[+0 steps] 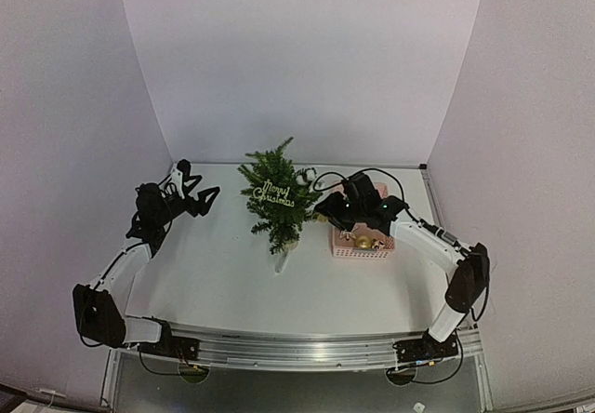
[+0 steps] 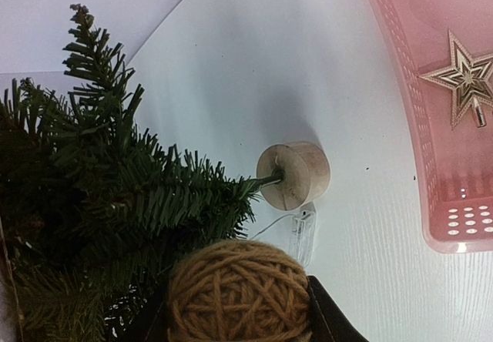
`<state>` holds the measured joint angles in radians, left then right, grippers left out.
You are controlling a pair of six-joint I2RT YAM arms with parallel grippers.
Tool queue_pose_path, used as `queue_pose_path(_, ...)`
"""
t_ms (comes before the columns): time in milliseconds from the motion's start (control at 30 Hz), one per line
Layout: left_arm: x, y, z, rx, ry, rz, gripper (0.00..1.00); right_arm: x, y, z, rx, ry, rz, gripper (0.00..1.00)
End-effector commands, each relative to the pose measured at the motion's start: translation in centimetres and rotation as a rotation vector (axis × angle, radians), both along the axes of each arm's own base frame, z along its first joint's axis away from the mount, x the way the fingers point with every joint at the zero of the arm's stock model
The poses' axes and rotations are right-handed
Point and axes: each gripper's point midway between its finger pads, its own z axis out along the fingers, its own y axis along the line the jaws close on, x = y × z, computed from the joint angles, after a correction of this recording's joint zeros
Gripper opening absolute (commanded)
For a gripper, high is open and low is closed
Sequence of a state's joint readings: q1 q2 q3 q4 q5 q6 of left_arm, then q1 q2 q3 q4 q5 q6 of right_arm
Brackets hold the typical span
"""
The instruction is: Decorate the small christmas tree
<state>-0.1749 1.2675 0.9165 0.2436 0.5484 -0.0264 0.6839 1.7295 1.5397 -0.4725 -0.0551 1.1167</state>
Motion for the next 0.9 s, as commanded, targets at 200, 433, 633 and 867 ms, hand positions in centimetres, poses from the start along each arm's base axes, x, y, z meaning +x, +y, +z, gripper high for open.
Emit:
queue_pose_path(200, -0.6, 0.2, 3.3, -0.010, -0.084, -0.004, 0.87, 1.1, 0.5, 0.6, 0.002, -0.022, -0.027, 0.00)
queue_pose_path(433, -0.6, 0.2, 3.2, -0.011, -0.082, -0.003, 0.87, 0.9, 0.6, -0.2, -0.003, -0.004, -0.028, 0.00)
queue_pose_path(633, -0.5, 0.2, 3.0, -0.008, -0.078, -0.001, 0.87, 0.3, 0.3, -0.4, -0.011, 0.000, -0.041, 0.00)
queue_pose_path(867, -0.5, 0.2, 3.1, -0.008, -0.079, 0.000, 0.87, 0.0, 0.9, -0.8, -0.013, 0.013, -0.040, 0.00)
